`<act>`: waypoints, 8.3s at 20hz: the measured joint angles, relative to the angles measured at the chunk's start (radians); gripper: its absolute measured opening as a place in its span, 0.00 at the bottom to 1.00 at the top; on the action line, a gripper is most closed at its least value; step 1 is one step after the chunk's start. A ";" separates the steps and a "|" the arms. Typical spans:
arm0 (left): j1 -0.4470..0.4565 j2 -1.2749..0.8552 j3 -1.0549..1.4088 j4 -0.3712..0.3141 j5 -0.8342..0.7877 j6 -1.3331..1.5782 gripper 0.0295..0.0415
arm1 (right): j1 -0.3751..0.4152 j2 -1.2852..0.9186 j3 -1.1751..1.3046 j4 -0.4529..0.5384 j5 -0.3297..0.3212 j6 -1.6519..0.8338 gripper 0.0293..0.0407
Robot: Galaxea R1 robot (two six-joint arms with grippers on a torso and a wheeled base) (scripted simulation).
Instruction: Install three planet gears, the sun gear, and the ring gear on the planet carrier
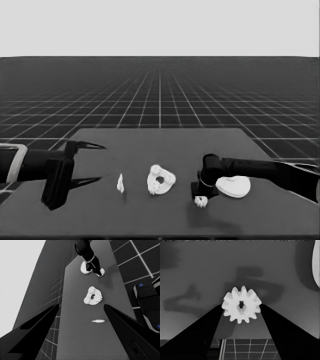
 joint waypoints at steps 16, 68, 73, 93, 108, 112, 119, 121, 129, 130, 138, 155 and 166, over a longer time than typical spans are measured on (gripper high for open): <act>0.000 0.000 0.000 0.000 0.000 0.000 0.75 | 0.279 0.509 -0.462 0.276 -0.059 0.034 0.15; 0.000 0.000 0.000 0.000 0.000 0.000 0.75 | 0.150 0.614 -0.684 0.165 -0.011 0.285 0.14; 0.000 0.000 0.000 0.000 0.000 0.000 0.75 | 0.149 0.614 -0.684 0.165 -0.011 0.338 0.14; 0.000 0.000 0.000 0.000 0.000 0.000 0.75 | 0.143 0.612 -0.685 0.164 -0.011 0.547 0.14; 0.000 0.000 0.000 0.000 0.000 0.000 0.75 | 0.143 0.612 -0.685 0.164 -0.011 0.704 0.14; 0.000 0.000 0.000 0.000 0.000 0.000 0.75 | 0.143 0.612 -0.685 0.164 -0.011 0.746 0.14; 0.000 0.000 0.000 0.000 0.000 0.000 0.75 | 0.143 0.612 -0.685 0.164 -0.011 0.819 0.14; 0.000 0.000 0.000 0.000 0.000 0.000 0.75 | 0.143 0.612 -0.685 0.164 -0.011 0.840 0.14; 0.000 0.000 0.000 0.000 0.000 0.000 0.75 | 0.143 0.612 -0.685 0.164 -0.011 0.924 0.14; 0.000 0.000 0.000 0.000 0.000 0.000 0.75 | 0.143 0.612 -0.685 0.164 -0.011 0.934 0.14; 0.000 0.000 0.000 0.000 0.000 0.000 0.75 | 0.143 0.612 -0.685 0.164 -0.011 0.970 0.81; 0.000 0.000 0.000 0.000 0.000 0.000 0.75 | -0.028 -0.370 0.409 -0.148 0.235 -0.859 0.84; 0.000 0.000 0.000 0.000 0.000 0.000 0.75 | 0.323 -0.361 -0.165 0.340 0.060 -0.673 0.82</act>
